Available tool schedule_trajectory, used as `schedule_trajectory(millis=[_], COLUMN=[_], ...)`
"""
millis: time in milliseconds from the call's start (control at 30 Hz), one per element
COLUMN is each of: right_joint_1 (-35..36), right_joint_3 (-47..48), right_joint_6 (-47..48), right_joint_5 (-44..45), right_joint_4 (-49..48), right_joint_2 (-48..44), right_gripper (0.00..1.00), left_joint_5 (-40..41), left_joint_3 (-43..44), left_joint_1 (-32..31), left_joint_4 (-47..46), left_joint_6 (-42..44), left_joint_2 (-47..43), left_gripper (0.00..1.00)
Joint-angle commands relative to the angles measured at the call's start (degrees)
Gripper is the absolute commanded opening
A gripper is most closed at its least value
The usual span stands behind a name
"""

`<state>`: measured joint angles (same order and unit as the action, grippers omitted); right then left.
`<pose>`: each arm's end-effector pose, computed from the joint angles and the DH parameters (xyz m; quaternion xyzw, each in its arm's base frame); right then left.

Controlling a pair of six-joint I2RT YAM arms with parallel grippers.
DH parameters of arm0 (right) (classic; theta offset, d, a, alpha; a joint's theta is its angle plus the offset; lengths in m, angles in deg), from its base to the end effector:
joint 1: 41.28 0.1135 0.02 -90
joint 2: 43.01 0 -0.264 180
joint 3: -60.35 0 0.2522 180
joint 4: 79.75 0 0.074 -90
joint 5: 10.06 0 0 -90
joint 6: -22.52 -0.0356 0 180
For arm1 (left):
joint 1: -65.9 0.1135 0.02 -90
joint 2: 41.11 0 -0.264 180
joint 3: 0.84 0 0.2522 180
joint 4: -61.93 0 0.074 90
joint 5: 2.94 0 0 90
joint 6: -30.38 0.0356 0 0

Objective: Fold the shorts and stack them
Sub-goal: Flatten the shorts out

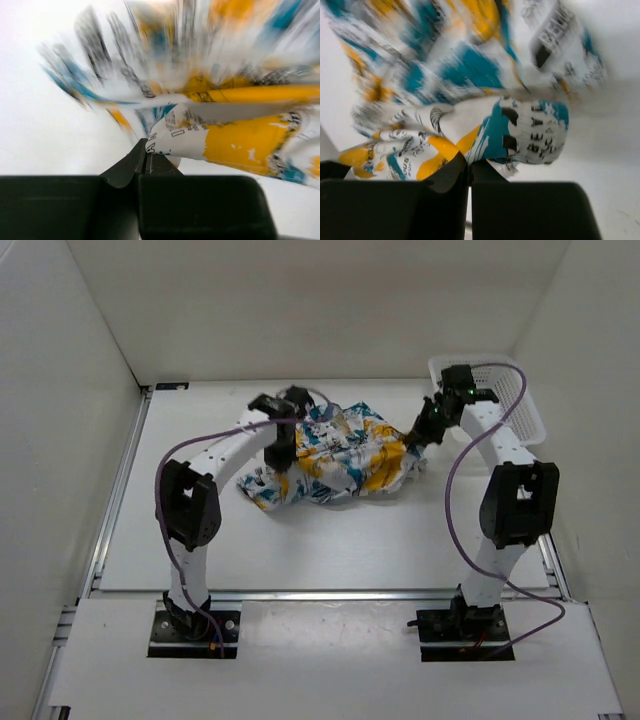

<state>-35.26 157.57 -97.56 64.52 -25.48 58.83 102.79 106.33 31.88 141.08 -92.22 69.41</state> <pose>0.3784 0.0494 0.2588 0.1638 0.9412 0.2052 0.2126 0.3191 -0.2037 0.2387 0.0033 0.9885 0.0785 0.1291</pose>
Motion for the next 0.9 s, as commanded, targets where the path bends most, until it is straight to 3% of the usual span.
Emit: schedule_trajectory(millis=[0, 67, 100, 200, 267, 400, 433, 500, 567, 600, 667, 733, 767, 833, 867], right_joint_1=[0.4, 0.9, 1.6, 2.3, 3.7, 7.2, 7.7, 7.7, 8.2, 8.2, 8.2, 8.7, 8.7, 8.2, 8.2], right_joint_3=[26.7, 40.7, 52.7, 62.9, 60.3, 41.1, 30.8, 19.0, 3.1, -2.0, -16.0, -23.0, -27.2, -29.1, -29.1], right_joint_6=[0.2, 0.2, 0.7, 0.7, 3.2, 6.4, 6.4, 5.7, 4.2, 3.5, 2.3, 0.8, 0.2, -0.9, -1.5], right_joint_5=[-0.6, -1.1, -1.1, -3.0, -3.0, 4.9, 6.8, 8.2, 12.0, 13.0, 13.8, 13.8, 14.4, 15.6, 16.3], right_joint_4=[3.8, 9.0, 10.2, 10.3, 8.1, 4.8, 4.0, 1.0, -0.6, -1.4, -2.1, -2.1, -1.1, -0.6, 0.2], right_joint_2=[8.8, 13.2, 16.3, 17.4, 13.2, 0.8, -2.1, -11.3, -16.8, -21.9, -26.8, -32.9, -35.8, -38.3, -39.7], right_gripper=[0.0, 0.0, 0.0, 0.0, 0.0, 0.0, 0.0, 0.0, 0.05, 0.14, 0.41, 0.66, 0.83, 0.85, 0.84], left_joint_5=[5.6, 5.0, 2.6, -4.0, -5.9, -5.9, -5.9, -5.9, -8.0, -8.9, -10.8, -12.3, -13.0, -12.5, -12.5], left_joint_3=[27.7, 44.3, 56.4, 51.7, 44.5, 32.6, 25.9, 17.6, 4.9, 0.8, -10.0, -15.9, -19.9, -21.5, -21.5], left_joint_1=[8.9, 12.1, 14.9, 20.7, 21.5, 21.5, 20.8, 20.3, 19.7, 19.7, 19.1, 18.4, 18.4, 18.4, 18.4], left_joint_4=[5.4, 12.1, 13.4, 4.3, 1.4, -0.1, -0.1, -1.5, -2.1, -2.1, -2.1, -3.4, -4.1, -4.6, -4.7], left_joint_6=[6.3, 8.4, 9.9, 9.1, 9.1, 9.1, 9.1, 9.1, 7.6, 6.9, 4.7, 2.9, 2.3, 1.6, 1.6], left_joint_2=[2.9, 7.0, 8.5, 0.9, -5.7, -13.6, -17.1, -21.2, -26.7, -28.3, -31.3, -36.0, -38.4, -39.2, -39.2], left_gripper=[0.1, 0.1, 0.1, 0.1, 0.1, 0.1, 0.1, 0.1, 0.13, 0.35, 0.61, 0.98, 1.0, 1.0, 0.86])
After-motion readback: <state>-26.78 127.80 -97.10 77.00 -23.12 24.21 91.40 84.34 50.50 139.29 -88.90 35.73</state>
